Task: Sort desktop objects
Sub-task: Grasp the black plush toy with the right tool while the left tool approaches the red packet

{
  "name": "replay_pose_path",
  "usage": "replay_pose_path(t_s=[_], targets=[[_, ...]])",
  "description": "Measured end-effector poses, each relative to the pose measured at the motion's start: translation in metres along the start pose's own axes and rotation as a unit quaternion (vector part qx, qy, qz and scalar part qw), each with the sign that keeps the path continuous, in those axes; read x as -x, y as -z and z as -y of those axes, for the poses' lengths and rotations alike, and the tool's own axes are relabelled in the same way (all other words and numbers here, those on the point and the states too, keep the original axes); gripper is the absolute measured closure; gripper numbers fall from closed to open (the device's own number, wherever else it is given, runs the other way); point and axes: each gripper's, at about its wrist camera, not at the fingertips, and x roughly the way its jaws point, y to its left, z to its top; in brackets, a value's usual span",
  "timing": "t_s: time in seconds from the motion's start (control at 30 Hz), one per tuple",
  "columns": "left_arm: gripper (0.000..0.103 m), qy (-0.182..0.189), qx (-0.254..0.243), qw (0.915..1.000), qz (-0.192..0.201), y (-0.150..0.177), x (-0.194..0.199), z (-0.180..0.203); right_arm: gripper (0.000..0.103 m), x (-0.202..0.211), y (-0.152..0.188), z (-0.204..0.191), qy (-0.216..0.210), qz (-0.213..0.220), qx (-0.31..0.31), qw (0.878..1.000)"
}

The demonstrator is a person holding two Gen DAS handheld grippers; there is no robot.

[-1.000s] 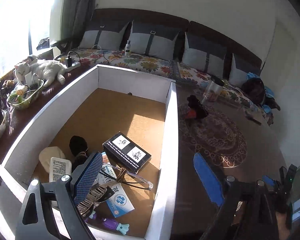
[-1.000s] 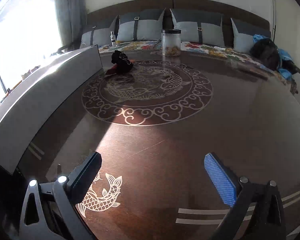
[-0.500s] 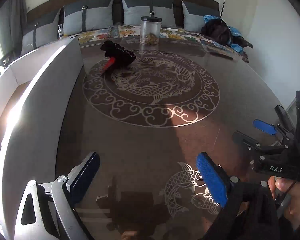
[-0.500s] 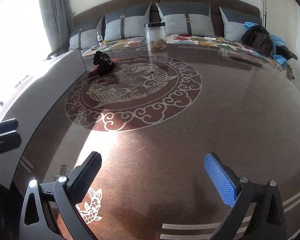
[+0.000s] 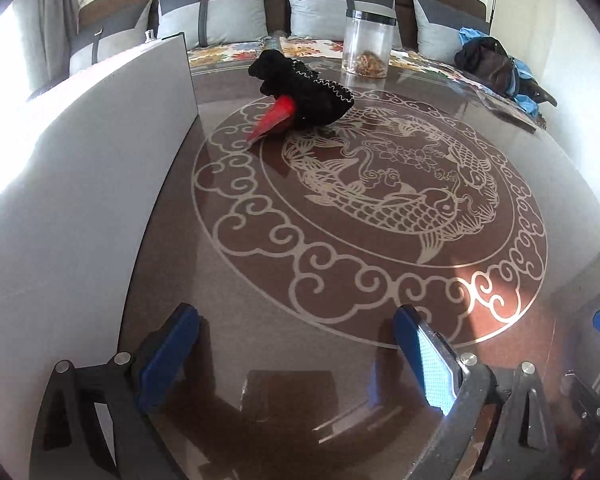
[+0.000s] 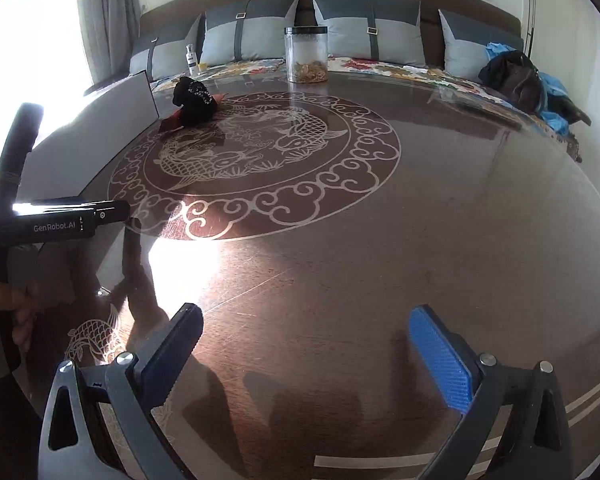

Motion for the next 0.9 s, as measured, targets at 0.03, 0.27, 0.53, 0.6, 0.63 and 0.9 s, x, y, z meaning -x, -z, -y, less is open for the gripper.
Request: replay_pose_path(t_s=[0.03,0.27,0.53,0.6,0.63,0.9], targets=[[0.002,-0.004,-0.004,1.0000,-0.002,0.000,-0.001,0.002,0.000,0.000,0.001,-0.002,0.002,0.002,0.007,1.000],[0.000,0.001,-0.007,1.0000,-0.005,0.000,-0.003,0.002,0.000,-0.005,0.003,-0.021,0.018,-0.006,0.055,0.998],[0.000,0.001,-0.007,1.0000,-0.005,0.000,-0.003,0.002,0.001,-0.052,-0.078,-0.026,-0.045,-0.002,0.064,0.997],[0.000,0.001,-0.007,1.0000,-0.005,0.000,-0.003,0.002,0.001,-0.076,-0.115,-0.036,-0.054,0.001,0.094,0.994],[0.000,0.001,-0.007,1.0000,-0.005,0.001,-0.002,0.002,0.001,-0.089,-0.134,-0.044,-0.061,-0.003,0.112,0.992],[0.000,0.001,-0.007,1.0000,-0.005,0.001,-0.003,0.002,0.014,-0.168,-0.245,-0.119,-0.118,-0.042,0.152,0.980]])
